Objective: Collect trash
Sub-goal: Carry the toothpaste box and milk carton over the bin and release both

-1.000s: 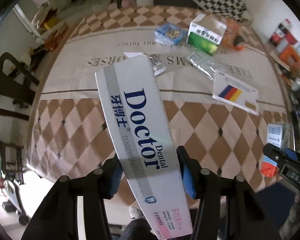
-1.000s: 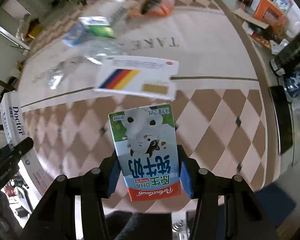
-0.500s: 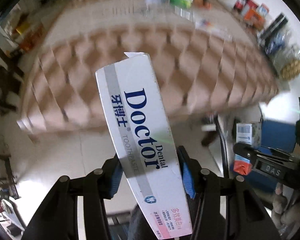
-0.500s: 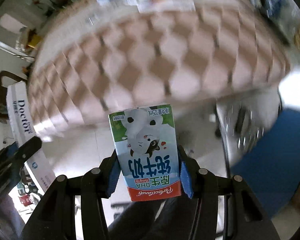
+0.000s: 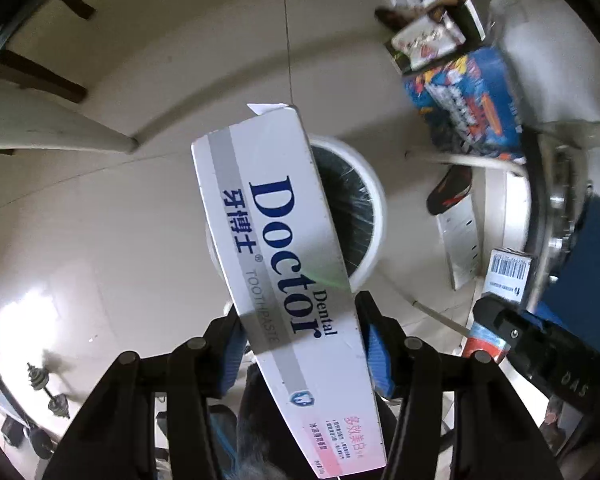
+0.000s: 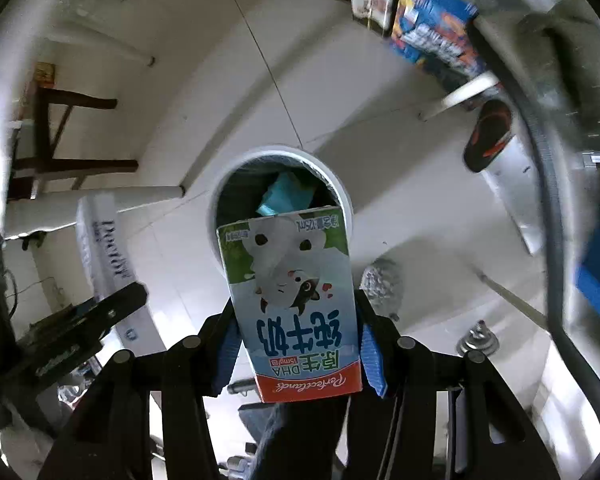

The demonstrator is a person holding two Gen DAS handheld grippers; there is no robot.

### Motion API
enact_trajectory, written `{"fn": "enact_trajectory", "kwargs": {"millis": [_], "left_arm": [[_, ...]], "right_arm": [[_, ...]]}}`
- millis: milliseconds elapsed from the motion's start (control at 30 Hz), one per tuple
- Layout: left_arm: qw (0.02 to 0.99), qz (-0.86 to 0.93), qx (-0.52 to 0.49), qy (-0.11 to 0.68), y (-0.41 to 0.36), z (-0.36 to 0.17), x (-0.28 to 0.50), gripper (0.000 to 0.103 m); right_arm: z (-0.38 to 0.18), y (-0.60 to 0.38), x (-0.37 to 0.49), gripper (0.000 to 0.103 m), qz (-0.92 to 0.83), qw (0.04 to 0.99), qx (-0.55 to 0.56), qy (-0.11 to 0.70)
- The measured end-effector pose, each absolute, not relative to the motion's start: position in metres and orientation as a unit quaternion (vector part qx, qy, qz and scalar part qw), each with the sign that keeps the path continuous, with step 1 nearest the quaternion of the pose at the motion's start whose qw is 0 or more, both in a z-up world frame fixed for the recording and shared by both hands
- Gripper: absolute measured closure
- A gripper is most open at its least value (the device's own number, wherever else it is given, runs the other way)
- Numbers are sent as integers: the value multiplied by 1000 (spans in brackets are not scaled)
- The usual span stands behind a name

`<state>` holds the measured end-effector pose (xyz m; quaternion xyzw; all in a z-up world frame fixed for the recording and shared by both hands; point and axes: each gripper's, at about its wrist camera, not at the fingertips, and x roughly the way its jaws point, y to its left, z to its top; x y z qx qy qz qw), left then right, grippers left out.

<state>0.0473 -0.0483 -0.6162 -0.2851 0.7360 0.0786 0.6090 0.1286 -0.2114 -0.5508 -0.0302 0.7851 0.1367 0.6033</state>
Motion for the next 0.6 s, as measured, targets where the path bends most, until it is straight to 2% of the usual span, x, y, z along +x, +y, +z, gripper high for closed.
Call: {"fn": "enact_trajectory", "kwargs": {"millis": [67, 100, 133, 167, 200, 233, 267, 300, 333, 433, 600], "left_arm": [[600, 74, -292, 741, -47, -642, 50, 51], [595, 75, -297, 743, -44, -654, 50, 47], [593, 76, -303, 742, -41, -660, 48, 33], [596, 80, -310, 737, -38, -664, 44, 25], [600, 87, -318, 729, -34, -667, 42, 24], [601, 93, -326, 724, -31, -668, 39, 21], [600, 101, -331, 721, -28, -668, 35, 11], [603, 111, -332, 717, -27, -667, 31, 3], [610, 121, -325, 713, -27, -664, 27, 0], [633, 155, -290, 701, -27, -657, 12, 0], [640, 196, -253, 699, -33, -649, -5, 0]], "right_arm": [[-588, -211, 127, 49, 136, 598, -23, 789], [-603, -210, 128, 49, 136, 596, -23, 791], [-617, -208, 129, 48, 137, 593, -24, 793], [-637, -206, 130, 48, 138, 586, -20, 798], [-650, -206, 130, 46, 141, 579, -12, 803], [-659, -205, 130, 32, 145, 576, -4, 805], [-670, -206, 131, 16, 150, 573, 8, 806], [-675, -206, 130, 11, 154, 573, 14, 805], [-678, -206, 129, 8, 157, 573, 18, 804], [-688, -206, 124, 0, 155, 579, -4, 801], [-679, -201, 109, 0, 145, 599, -78, 784]]}}
